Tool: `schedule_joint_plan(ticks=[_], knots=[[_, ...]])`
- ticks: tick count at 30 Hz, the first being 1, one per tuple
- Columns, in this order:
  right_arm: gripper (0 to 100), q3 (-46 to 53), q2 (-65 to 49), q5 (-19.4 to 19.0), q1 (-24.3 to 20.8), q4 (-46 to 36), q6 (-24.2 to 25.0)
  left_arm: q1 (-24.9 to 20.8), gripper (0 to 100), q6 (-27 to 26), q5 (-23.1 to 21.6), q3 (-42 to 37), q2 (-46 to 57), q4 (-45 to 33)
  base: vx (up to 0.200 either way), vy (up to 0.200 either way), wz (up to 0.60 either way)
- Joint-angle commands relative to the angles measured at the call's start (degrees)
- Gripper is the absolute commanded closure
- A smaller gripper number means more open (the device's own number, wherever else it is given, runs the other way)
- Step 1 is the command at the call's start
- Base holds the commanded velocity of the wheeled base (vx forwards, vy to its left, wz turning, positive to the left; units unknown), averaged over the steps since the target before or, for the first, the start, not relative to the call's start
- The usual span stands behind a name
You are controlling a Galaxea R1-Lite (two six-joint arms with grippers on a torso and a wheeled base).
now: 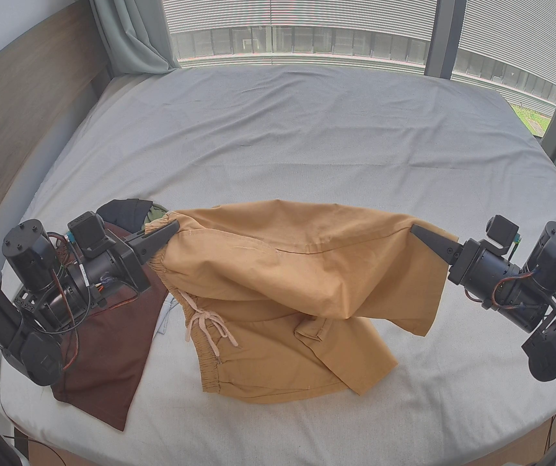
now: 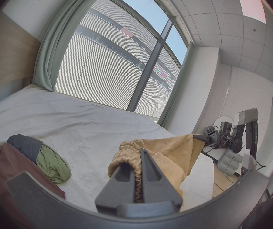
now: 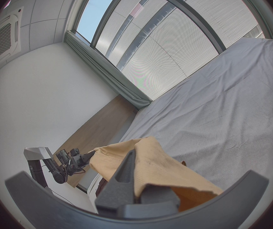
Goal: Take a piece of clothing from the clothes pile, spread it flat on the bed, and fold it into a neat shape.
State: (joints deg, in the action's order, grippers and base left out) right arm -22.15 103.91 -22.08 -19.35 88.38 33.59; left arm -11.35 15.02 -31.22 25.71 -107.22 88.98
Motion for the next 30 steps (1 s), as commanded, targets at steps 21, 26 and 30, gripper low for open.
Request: schedule_joint_plan(ticks=[21, 26, 30], knots=[[100, -1.67, -1.43, 0.02, 4.14, 0.04, 0.08, 4.67, 100, -2.19, -0.95, 3.12, -2.03, 0.14, 0.0, 0.0, 0.0], [100, -2.2, -1.34, 0.02, 5.81, 0.04, 0.08, 4.67, 100, -2.1, -0.95, 3.56, -2.12, 0.14, 0.0, 0.0, 0.0], [100, -2.11, -1.08, -0.07, 6.25, 0.04, 0.08, 4.67, 100, -2.1, -0.95, 3.82, -2.21, 0.14, 0.0, 0.0, 0.0]])
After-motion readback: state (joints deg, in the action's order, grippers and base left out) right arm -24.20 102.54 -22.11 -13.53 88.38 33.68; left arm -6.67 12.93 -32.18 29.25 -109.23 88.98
